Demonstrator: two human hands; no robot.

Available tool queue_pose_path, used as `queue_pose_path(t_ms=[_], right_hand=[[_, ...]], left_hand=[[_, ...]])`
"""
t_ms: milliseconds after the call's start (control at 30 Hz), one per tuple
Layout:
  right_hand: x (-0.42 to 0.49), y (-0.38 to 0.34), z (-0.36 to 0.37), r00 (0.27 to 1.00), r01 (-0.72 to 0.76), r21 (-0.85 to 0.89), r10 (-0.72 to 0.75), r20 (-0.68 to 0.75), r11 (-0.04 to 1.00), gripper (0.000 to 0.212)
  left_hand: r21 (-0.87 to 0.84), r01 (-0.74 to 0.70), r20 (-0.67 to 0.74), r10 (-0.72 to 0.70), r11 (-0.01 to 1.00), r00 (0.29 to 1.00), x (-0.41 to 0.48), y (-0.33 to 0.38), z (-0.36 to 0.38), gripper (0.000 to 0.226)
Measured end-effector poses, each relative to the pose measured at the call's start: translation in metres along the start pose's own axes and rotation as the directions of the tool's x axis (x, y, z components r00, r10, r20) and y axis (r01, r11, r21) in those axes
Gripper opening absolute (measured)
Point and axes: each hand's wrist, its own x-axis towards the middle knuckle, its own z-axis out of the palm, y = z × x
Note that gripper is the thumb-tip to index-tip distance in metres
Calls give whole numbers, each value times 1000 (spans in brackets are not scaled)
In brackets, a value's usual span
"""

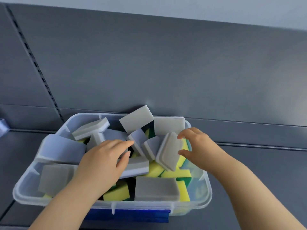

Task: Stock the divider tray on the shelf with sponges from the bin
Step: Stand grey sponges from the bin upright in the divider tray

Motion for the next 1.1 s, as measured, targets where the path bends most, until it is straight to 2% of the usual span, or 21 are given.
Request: queue_pose_path(t_ms=[100,200,267,367,467,533,600,667,733,833,933,1100], right_hand=[[17,-6,8,995,-4,-66,11,95,998,69],[29,-9,18,982,-80,-86,93,162,993,83],[31,-10,21,975,-108,-103,125,184,989,86],[27,-15,20,968,-136,-102,154,200,985,85],[22,-18,15,960,-230,165,195,202,959,60],[20,-20,9,961,-257,359,197,196,897,38],[19,-23,6,968,-249,540,220,119,804,23],[20,-26,3,959,-223,735,278,48,640,14],[21,-30,1,955,-187,864,294,48,468,16],[21,-33,-1,958,-150,936,281,58,318,27],[22,-32,2,936,-121,971,349,42,208,24],[20,-28,10,910,-103,992,410,62,77,30]], left_hand=[[-5,-44,13,44,999,999,2,-6,-1,36],[-16,-90,2,90,996,996,3,-13,0,33],[-21,-110,-14,109,994,994,3,-17,1,27],[-44,-116,10,116,992,993,3,-21,-1,33],[-39,-143,14,144,989,989,6,-25,0,32],[-41,-175,-6,175,984,985,9,-26,1,22],[-44,-198,-21,198,979,980,11,-28,1,28],[-39,-205,-4,205,978,979,13,-32,0,33],[-35,-201,36,202,979,979,15,-38,1,34],[2,-179,182,175,984,968,19,-38,-2,32],[50,-185,308,161,982,938,25,-39,0,33],[45,-228,436,186,973,881,31,-37,-2,50]])
